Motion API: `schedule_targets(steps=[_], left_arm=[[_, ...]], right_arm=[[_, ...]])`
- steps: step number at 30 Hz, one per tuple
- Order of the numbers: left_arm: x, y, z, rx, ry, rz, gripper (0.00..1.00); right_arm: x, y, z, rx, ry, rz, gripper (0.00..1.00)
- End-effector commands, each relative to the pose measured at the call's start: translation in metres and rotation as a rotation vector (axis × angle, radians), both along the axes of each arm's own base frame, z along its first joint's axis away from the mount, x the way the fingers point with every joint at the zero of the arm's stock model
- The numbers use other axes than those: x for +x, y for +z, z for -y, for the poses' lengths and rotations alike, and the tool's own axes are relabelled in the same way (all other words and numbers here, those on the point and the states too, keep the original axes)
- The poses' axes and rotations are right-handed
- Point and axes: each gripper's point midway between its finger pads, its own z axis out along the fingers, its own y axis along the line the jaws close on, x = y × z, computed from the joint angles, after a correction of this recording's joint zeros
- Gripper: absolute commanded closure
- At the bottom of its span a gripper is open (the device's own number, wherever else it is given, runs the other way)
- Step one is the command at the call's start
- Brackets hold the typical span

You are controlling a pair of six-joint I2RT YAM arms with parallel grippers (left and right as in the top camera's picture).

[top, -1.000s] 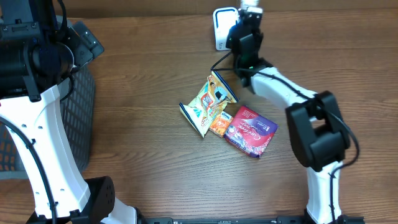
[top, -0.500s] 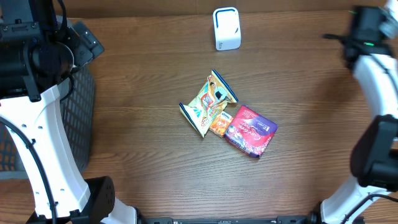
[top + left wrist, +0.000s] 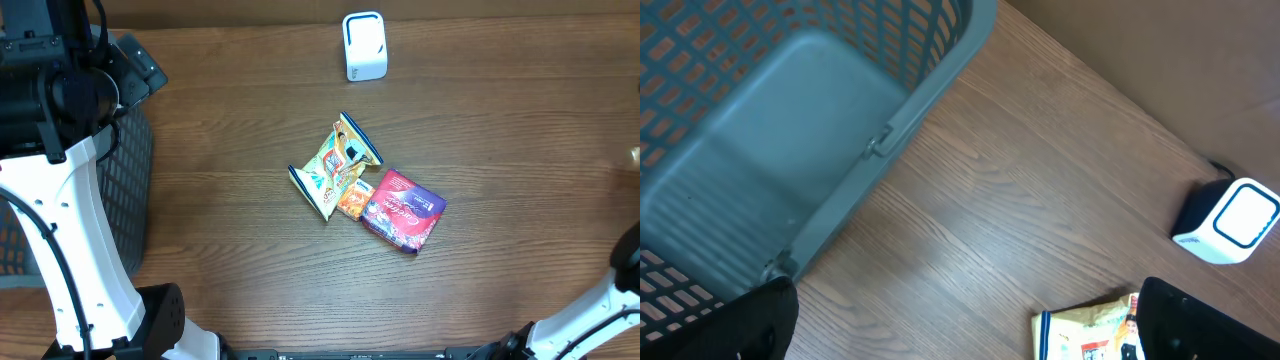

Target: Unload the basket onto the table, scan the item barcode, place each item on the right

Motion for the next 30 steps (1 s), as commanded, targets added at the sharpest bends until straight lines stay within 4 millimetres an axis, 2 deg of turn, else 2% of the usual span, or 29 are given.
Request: schedule_targets(steps=[1, 3, 6, 10, 13, 15, 16, 18, 21, 24, 26, 28, 29, 30], left_arm=[[0.000, -0.002, -0.001, 0.010, -0.006, -0.010, 0.00], [0.000, -0.002, -0.001, 0.010, -0.006, -0.010, 0.00], [0.000, -0.002, -0.001, 0.010, -0.006, -0.010, 0.00], [0.000, -0.002, -0.001, 0.010, -0.006, -0.010, 0.00], [0.000, -0.002, -0.001, 0.010, -0.006, -0.010, 0.00], [0.000, -0.002, -0.001, 0.010, -0.006, -0.010, 0.00], [0.000, -0.002, -0.001, 0.010, -0.006, -0.010, 0.00], [0.000, -0.002, -0.001, 0.010, -0.006, -0.010, 0.00], [0.000, -0.002, -0.001, 0.010, -0.006, -0.010, 0.00], [0.000, -0.002, -0.001, 0.010, -0.006, -0.010, 0.00], [0.000, -0.002, -0.001, 0.010, -0.006, -0.010, 0.00], [0.000, -0.002, -0.001, 0.010, -0.006, -0.010, 0.00], [0.000, -0.002, -0.001, 0.010, -0.006, -0.010, 0.00], [0.000, -0.002, -0.001, 0.010, -0.006, -0.010, 0.00]], right_arm=[[-0.010, -0.019, 0.014, 0.029, -0.036, -0.002, 0.96], [-0.016, -0.028, 0.022, 0.035, -0.057, -0.009, 0.96], [-0.024, -0.031, 0.034, 0.028, -0.085, -0.001, 0.95], [-0.029, -0.027, 0.047, 0.007, -0.102, 0.019, 0.86], [-0.032, -0.026, 0.053, 0.001, -0.103, 0.022, 0.64], [-0.032, -0.024, 0.055, -0.008, -0.077, 0.006, 0.38], [-0.030, -0.019, 0.057, -0.022, -0.041, -0.012, 0.30], [-0.028, -0.006, 0.059, -0.047, 0.017, -0.043, 0.11], [-0.024, 0.029, 0.058, -0.079, 0.037, -0.030, 0.01], [-0.008, 0.077, 0.044, -0.089, 0.091, 0.058, 0.00], [0.013, 0.108, 0.020, -0.048, 0.190, 0.174, 0.00], [0.037, 0.137, -0.015, 0.008, 0.321, 0.306, 0.00], [0.050, 0.154, -0.039, 0.046, 0.407, 0.379, 0.00], [0.056, 0.163, -0.054, 0.067, 0.456, 0.417, 0.00]])
